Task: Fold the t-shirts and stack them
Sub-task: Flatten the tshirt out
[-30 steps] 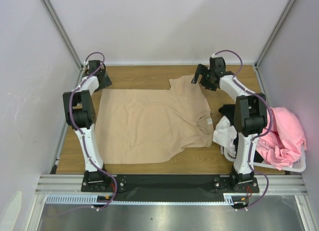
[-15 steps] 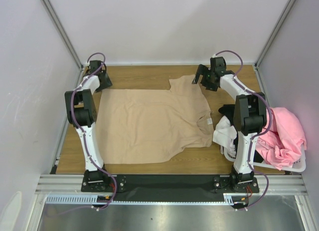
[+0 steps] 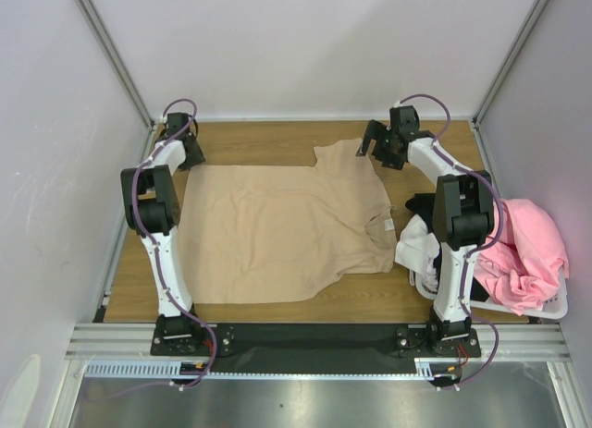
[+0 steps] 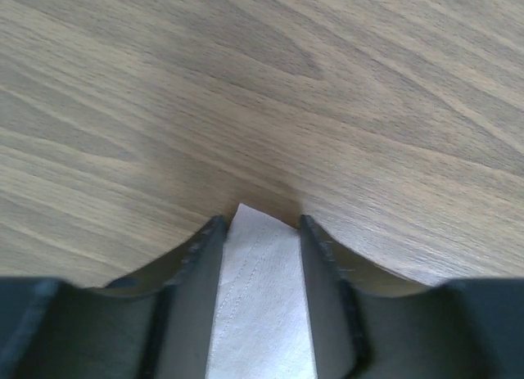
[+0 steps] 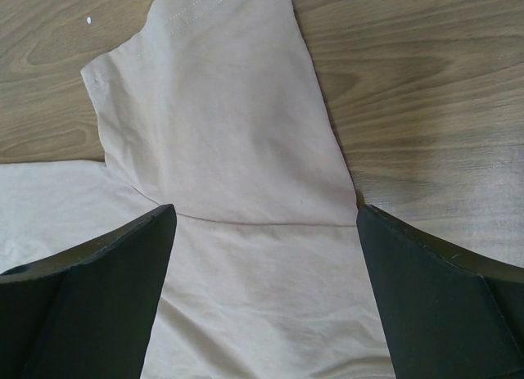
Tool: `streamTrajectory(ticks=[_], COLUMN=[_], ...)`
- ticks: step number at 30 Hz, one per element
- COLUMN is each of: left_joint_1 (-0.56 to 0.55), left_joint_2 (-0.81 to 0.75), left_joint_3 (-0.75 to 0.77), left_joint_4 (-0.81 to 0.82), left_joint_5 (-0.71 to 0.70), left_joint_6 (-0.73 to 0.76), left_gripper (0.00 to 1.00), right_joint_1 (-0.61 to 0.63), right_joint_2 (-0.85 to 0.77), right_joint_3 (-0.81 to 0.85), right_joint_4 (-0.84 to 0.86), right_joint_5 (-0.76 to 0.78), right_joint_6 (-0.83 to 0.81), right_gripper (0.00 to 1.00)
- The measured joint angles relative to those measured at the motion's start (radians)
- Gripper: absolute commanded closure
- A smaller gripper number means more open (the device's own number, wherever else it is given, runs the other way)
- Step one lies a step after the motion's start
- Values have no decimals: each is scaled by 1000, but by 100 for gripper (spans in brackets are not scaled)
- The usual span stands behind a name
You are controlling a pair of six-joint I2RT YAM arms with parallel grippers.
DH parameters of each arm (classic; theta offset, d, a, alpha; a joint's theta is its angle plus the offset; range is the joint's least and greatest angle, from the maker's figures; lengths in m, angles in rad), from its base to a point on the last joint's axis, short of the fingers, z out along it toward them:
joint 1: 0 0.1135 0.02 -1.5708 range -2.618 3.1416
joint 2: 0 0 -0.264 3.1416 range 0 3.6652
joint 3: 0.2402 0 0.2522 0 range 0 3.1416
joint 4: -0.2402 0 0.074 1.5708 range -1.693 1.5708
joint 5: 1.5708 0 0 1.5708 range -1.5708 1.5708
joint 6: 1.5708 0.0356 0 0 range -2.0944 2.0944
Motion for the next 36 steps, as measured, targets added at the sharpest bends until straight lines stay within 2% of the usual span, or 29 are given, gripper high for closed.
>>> streamTrajectory(ticks=[5,6,9,16,29,36], left_joint_1=[0,-1,-1,-4,-10,-13], left_joint_2=[0,0,0,-6,-30,-31], left_joint_3=[-3,-6,-12,-24,-72,-75], left_joint_4=[4,8,17,31,80,83], left_joint_5=[0,-2,-13,-19,5,5], left_joint_6=[8,15,25,35,61,63], left_gripper=[69,79,100,100,99,100], right_joint_1=[0,0,0,0,-2,-2], right_joint_2=[1,3,17,68,280,319], right_joint_3=[2,4,23,77,359,369], right_joint_4=[-1,0,2,-6,-66,-89], right_joint_5=[0,0,0,1,45,40], right_joint_6=[15,19,32,41,-28,-63], right_gripper=[0,0,0,0,1,6])
